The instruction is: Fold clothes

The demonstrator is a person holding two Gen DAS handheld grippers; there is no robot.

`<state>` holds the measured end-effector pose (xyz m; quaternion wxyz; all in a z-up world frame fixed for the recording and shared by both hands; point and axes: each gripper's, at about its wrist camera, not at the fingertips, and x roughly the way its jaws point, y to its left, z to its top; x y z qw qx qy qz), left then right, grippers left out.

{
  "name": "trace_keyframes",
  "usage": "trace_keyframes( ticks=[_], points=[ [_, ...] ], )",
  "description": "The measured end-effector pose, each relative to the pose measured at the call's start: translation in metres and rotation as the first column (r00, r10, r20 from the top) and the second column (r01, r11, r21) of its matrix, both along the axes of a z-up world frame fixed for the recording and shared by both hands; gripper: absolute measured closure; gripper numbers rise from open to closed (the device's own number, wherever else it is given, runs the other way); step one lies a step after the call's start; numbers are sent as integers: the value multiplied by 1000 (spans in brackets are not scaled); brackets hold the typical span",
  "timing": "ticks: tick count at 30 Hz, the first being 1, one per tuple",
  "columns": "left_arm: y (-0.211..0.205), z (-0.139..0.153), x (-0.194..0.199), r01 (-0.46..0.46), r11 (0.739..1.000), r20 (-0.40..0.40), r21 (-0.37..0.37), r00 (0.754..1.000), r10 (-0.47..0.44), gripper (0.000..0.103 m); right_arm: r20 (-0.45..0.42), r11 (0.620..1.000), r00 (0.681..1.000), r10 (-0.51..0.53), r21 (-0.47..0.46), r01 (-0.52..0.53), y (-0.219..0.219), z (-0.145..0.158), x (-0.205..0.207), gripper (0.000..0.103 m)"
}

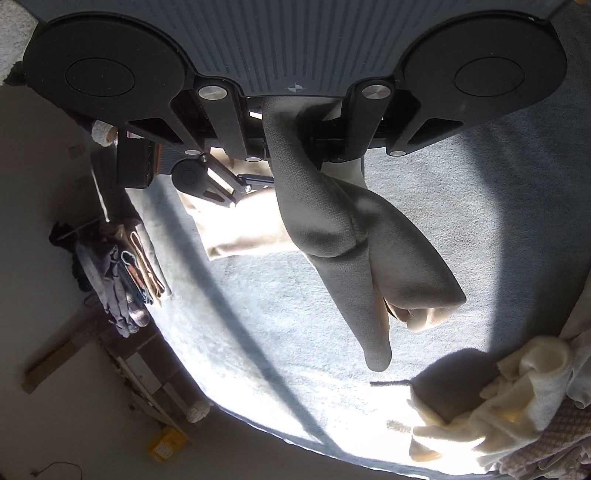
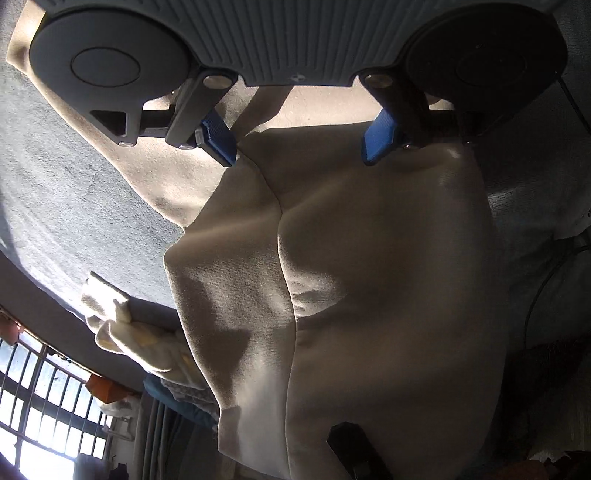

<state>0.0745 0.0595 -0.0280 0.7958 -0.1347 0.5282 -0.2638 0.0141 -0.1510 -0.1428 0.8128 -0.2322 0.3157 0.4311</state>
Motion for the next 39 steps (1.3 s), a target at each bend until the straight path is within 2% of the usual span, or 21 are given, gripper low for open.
trace_keyframes(
  ticks=[3, 9, 14, 16, 17, 18, 21, 24, 28, 32, 35, 37, 38, 39],
  points=[
    [-28, 8, -1, 35, 999, -8, 20, 999, -35, 93, 8, 1000, 1000, 15, 15, -15, -2, -6, 2, 19],
    [-92, 9, 0, 124, 991, -29, 52, 992, -123, 93, 35, 1000, 999, 12, 26, -13, -1, -8, 1, 17],
    [-139, -9, 10, 149, 988, -69, 45, 987, -146, 92, 89, 995, 993, -72, 69, 66, -35, 5, -14, 18],
    [-158, -28, 15, 157, 988, -144, 10, 978, -154, 83, 61, 985, 988, -139, 115, 132, -66, 11, -23, 18],
    [-169, -38, 17, 170, 985, -184, -13, 968, -169, 72, 36, 975, 984, -177, 140, 171, -82, 12, -27, 18],
    [-179, -47, 17, 193, 981, -203, -33, 959, -196, 67, 2, 963, 976, -217, 167, 213, -100, 13, -31, 18],
    [-200, -64, 17, 251, 966, -202, -63, 945, -258, 57, -192, 888, 926, -326, 272, 370, -151, 3, -36, 18],
    [-198, -65, 21, 254, 952, -192, -170, 939, -285, 57, -316, 796, 869, -380, 368, 481, -187, -2, -46, 18],
    [-181, -44, 22, 266, 933, -105, -242, 949, -297, 57, -481, 643, 778, -404, 456, 616, -223, -11, -59, 18],
    [-151, -37, 12, 291, 944, -16, -154, 955, -297, 56, -638, 462, 682, -358, 514, 723, -252, -24, -61, 18],
    [-124, -48, -12, 333, 941, 49, -52, 942, -331, 56, -747, 311, 600, -286, 520, 796, -271, -35, -53, 18],
    [-111, -58, -33, 366, 930, 88, 5, 927, -365, 56, -801, 243, 544, -251, 492, 836, -276, -39, -41, 17],
    [-108, -62, -44, 381, 924, 109, 26, 918, -382, 56, -821, 217, 520, -234, 477, 851, -277, -40, -35, 17],
    [-107, -65, -54, 399, 916, 130, 39, 907, -400, 56, -834, 209, 506, -219, 466, 860, -278, -41, -28, 17]
  ],
)
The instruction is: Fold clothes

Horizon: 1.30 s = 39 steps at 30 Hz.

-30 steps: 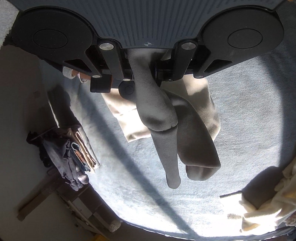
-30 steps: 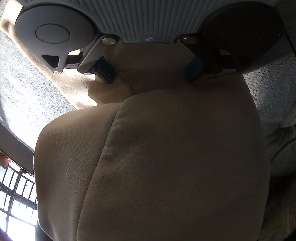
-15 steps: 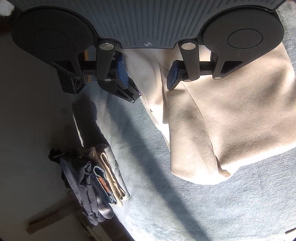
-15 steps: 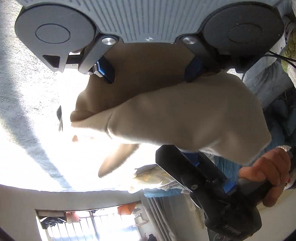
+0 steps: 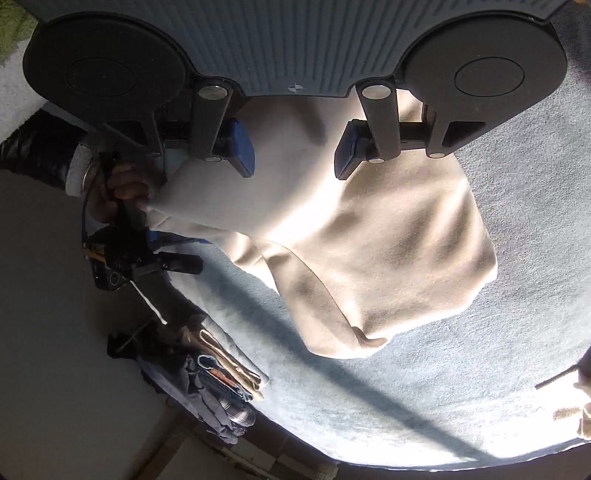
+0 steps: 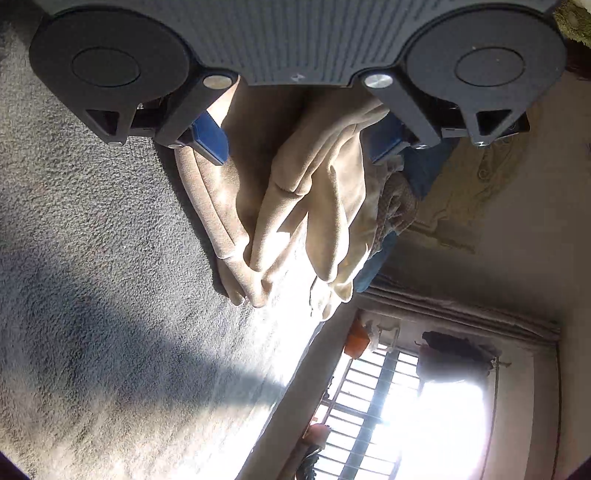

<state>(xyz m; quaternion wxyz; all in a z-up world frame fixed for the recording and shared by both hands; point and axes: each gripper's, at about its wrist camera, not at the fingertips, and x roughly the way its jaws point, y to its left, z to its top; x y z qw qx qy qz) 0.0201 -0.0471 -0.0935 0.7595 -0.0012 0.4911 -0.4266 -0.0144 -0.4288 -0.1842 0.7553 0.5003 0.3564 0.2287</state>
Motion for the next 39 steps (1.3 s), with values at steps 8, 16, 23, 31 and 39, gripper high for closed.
trace_keyframes(
  ticks=[8, 16, 23, 31, 39],
  points=[
    [-13, -29, -42, 75, 996, 171, 53, 982, -83, 56, -147, 989, 987, 69, -120, -87, 21, 19, 50, 17],
    [-25, -48, -53, 134, 989, 257, 58, 956, -145, 52, -190, 855, 971, 147, -468, -222, 83, 53, 76, 38],
    [-29, -40, -47, 141, 990, 305, 12, 942, -138, 52, 79, 836, 986, 145, -543, -80, 81, 81, 48, 88],
    [-52, -55, -33, 158, 987, 299, 21, 941, -157, 52, 36, 889, 995, 90, -454, -64, 43, 35, 56, 85],
    [-52, -60, -34, 136, 991, 272, -11, 954, -128, 51, 48, 868, 999, -8, -495, 31, 8, 77, 16, 58]
  ],
)
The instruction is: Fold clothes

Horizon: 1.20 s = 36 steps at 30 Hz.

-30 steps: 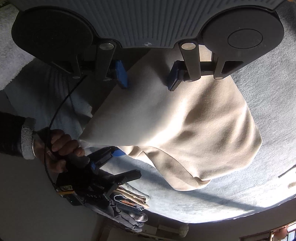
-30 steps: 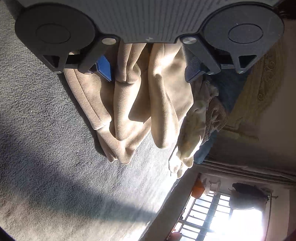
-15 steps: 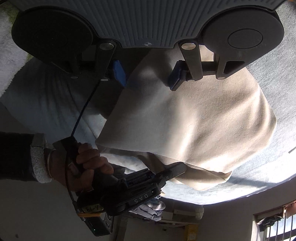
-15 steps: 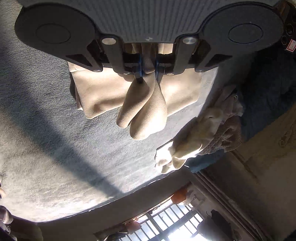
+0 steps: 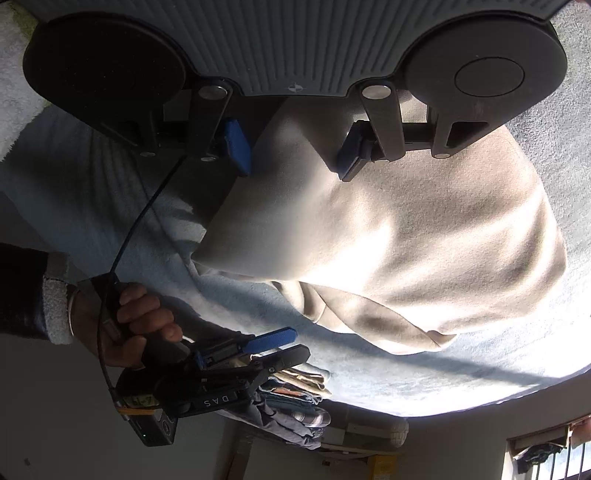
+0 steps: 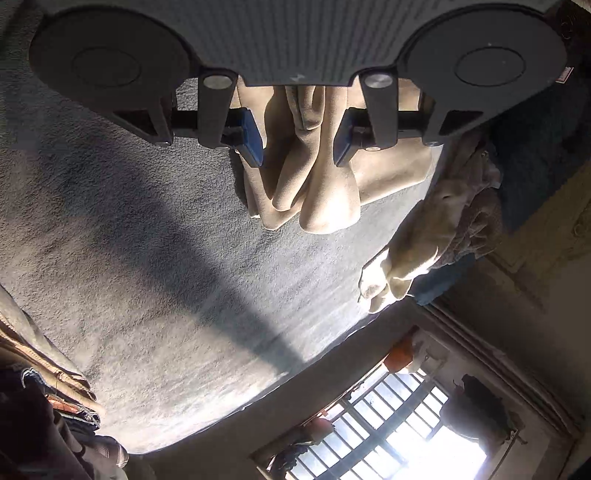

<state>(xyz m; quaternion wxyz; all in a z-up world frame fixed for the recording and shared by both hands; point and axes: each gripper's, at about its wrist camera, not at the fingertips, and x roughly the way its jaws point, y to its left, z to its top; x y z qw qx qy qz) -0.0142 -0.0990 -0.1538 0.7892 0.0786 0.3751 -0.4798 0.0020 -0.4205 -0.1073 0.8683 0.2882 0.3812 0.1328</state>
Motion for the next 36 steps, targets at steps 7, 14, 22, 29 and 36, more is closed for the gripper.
trace_keyframes(
  ticks=[7, 14, 22, 29, 36],
  points=[
    [1, -1, -8, -2, 1000, 34, -11, 999, 3, 51, -156, 992, 982, 110, -48, -119, 26, -24, -18, 70],
    [0, 7, -12, -30, 999, 75, -25, 997, 32, 52, 2, 988, 993, 116, -108, -115, 45, -1, -8, 97],
    [-14, 3, -12, -16, 999, 82, -34, 996, 19, 52, -90, 993, 996, 27, -116, -37, 18, -65, -14, 97],
    [-15, 0, -24, -6, 1000, 142, -6, 990, 7, 51, -46, 990, 999, 1, -143, -8, 14, -31, -18, 88],
    [-20, 0, -26, -4, 1000, 168, 5, 986, 3, 51, 143, 972, 986, 82, -229, -47, 41, -1, 6, 90]
  ],
)
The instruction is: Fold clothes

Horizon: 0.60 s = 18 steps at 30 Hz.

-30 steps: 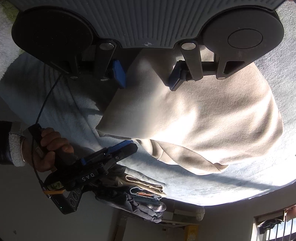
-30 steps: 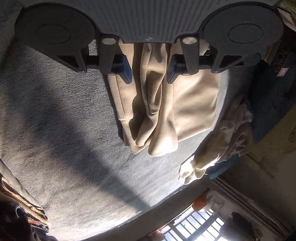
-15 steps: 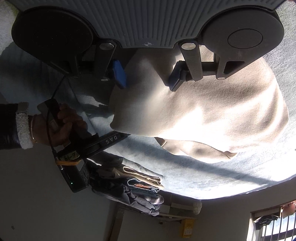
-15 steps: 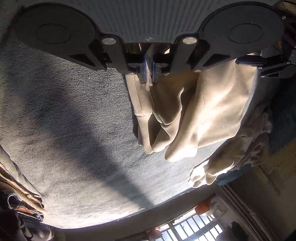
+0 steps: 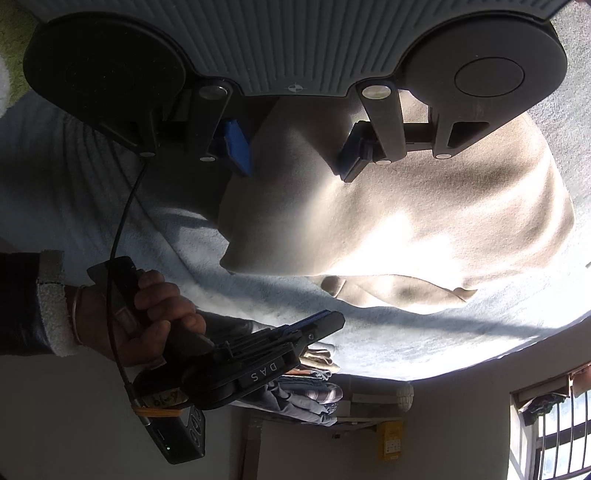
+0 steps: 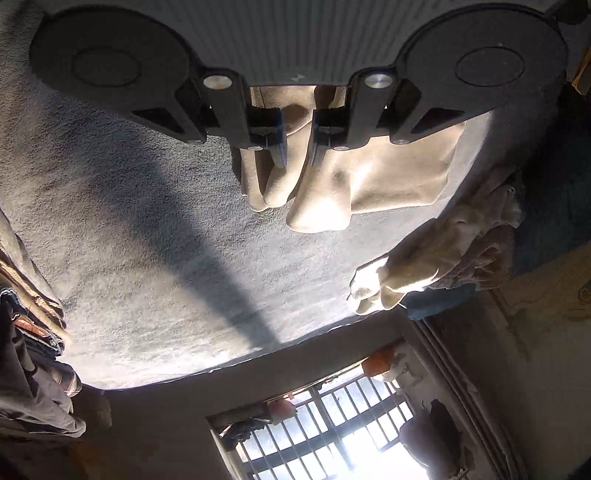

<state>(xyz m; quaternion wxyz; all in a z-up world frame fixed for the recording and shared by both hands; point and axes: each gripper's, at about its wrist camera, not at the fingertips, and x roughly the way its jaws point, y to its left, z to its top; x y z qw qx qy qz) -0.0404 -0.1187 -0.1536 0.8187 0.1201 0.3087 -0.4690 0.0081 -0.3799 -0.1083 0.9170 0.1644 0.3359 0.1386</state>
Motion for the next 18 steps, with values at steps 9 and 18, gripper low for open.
trace_keyframes(
  ticks=[9, 18],
  points=[
    [-1, -2, -6, 27, 999, 41, 20, 999, -28, 49, -125, 996, 989, -83, 29, 87, -7, -35, 31, 88],
    [0, -4, -8, 40, 999, 46, 14, 998, -41, 49, -303, 974, 951, 57, 227, 14, -4, -32, 40, 58]
  ],
)
